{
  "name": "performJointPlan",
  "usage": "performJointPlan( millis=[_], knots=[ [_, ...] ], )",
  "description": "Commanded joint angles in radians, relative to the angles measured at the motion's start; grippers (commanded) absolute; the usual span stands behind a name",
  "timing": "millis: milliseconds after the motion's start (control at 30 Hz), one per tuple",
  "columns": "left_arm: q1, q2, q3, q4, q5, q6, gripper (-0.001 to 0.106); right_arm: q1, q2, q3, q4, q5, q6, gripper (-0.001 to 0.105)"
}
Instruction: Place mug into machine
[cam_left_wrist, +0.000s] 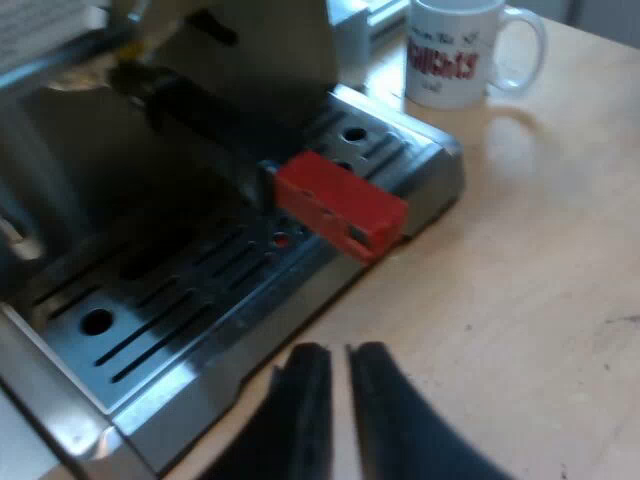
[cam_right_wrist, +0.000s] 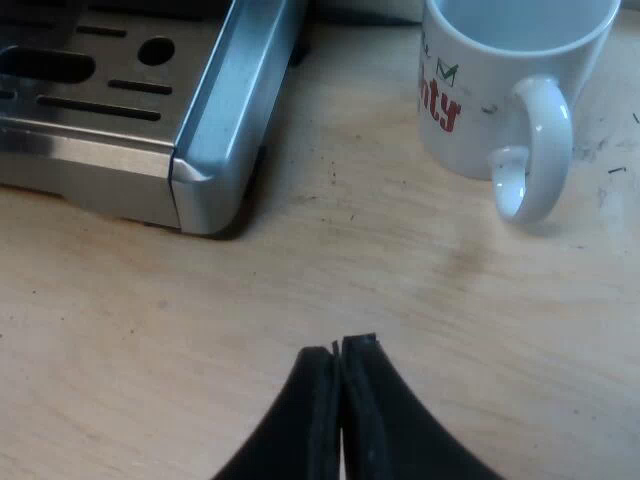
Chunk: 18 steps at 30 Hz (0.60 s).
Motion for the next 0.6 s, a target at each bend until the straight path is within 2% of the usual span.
performJointPlan(
  millis=[33, 67, 133, 200, 233, 300, 333, 367, 400, 600],
  knots=[
    [-0.003, 0.004, 0.026, -0.034, 0.027, 0.017, 0.043, 0.002, 0.018, 0.011, -0.026, 0.024, -0.005, 0.0],
    [-0.003, 0.004, 0.033, -0.036, 0.027, 0.017, 0.047, 0.002, 0.019, 0.014, -0.028, 0.028, -0.005, 0.0],
    [-0.003, 0.004, 0.063, -0.039, 0.027, 0.017, 0.066, 0.002, 0.025, 0.026, -0.049, 0.038, -0.005, 0.006],
    [-0.003, 0.004, 0.09, -0.039, 0.027, 0.017, 0.071, 0.002, 0.025, 0.045, -0.091, 0.041, -0.005, 0.023],
    [-0.003, 0.004, 0.097, -0.039, 0.027, 0.017, 0.071, 0.002, 0.025, 0.053, -0.11, 0.042, -0.005, 0.033],
    [-0.003, 0.004, 0.135, -0.067, 0.027, 0.017, 0.071, 0.002, 0.025, 0.083, -0.172, 0.047, -0.005, 0.067],
    [-0.003, 0.004, 0.144, -0.087, 0.027, 0.017, 0.071, 0.002, 0.025, 0.103, -0.208, 0.064, -0.005, 0.08],
    [-0.003, 0.004, 0.146, -0.094, 0.027, 0.017, 0.071, 0.002, 0.025, 0.106, -0.217, 0.071, -0.005, 0.082],
    [-0.003, 0.004, 0.149, -0.107, 0.027, 0.017, 0.071, 0.002, 0.025, 0.129, -0.246, 0.096, -0.005, 0.088],
    [-0.003, 0.004, 0.149, -0.111, 0.027, 0.017, 0.071, 0.002, 0.047, 0.255, -0.445, 0.143, -0.005, 0.082]
  ],
)
